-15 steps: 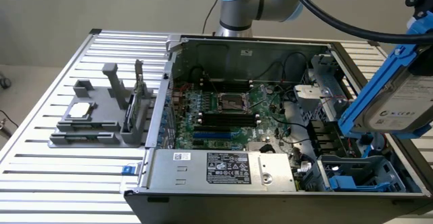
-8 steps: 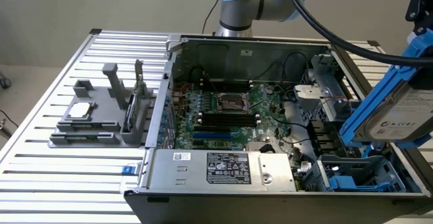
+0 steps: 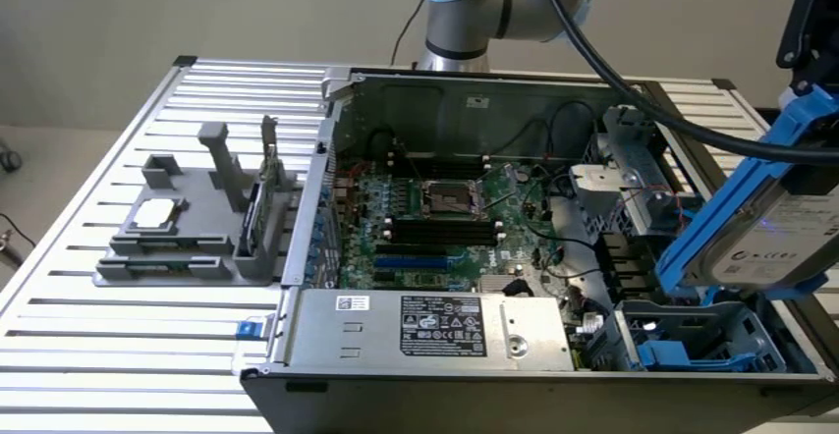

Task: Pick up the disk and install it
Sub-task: 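Pick up the disk, then insert the disk into the insertion slot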

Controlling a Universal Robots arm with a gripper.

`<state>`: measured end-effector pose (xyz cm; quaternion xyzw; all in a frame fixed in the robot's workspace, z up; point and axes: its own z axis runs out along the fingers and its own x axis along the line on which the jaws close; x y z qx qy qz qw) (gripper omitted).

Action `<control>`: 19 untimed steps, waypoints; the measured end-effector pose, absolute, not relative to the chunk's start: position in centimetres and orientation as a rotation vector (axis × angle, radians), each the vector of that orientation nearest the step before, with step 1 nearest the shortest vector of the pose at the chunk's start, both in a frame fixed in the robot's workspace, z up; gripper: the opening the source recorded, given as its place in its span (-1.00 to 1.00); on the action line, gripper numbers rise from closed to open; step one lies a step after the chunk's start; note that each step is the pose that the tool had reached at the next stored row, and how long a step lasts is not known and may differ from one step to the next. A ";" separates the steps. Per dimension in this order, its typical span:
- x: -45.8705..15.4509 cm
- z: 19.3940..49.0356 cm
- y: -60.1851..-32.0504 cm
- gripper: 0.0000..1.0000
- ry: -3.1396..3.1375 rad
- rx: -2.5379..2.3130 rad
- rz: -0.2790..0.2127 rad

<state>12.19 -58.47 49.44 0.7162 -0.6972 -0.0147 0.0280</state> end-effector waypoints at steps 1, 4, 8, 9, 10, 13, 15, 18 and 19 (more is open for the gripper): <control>12.2 49.3 -58.5 -0.35 -2.154 2.210 -0.044; 12.3 48.7 -58.5 -0.35 -2.160 2.207 -0.042; 12.3 48.6 -58.5 -0.35 -2.159 2.206 -0.043; 12.3 48.6 -58.5 -0.35 -2.159 2.206 -0.042; 12.3 48.6 -58.5 -0.35 -2.159 2.206 -0.042; 12.3 48.6 -58.5 -0.35 -2.159 2.206 -0.042; 12.3 48.6 -58.5 -0.35 -2.159 2.206 -0.042; 12.3 48.6 -58.5 -0.35 -2.159 2.206 -0.042; 12.3 48.6 -58.5 -0.35 -2.159 2.206 -0.042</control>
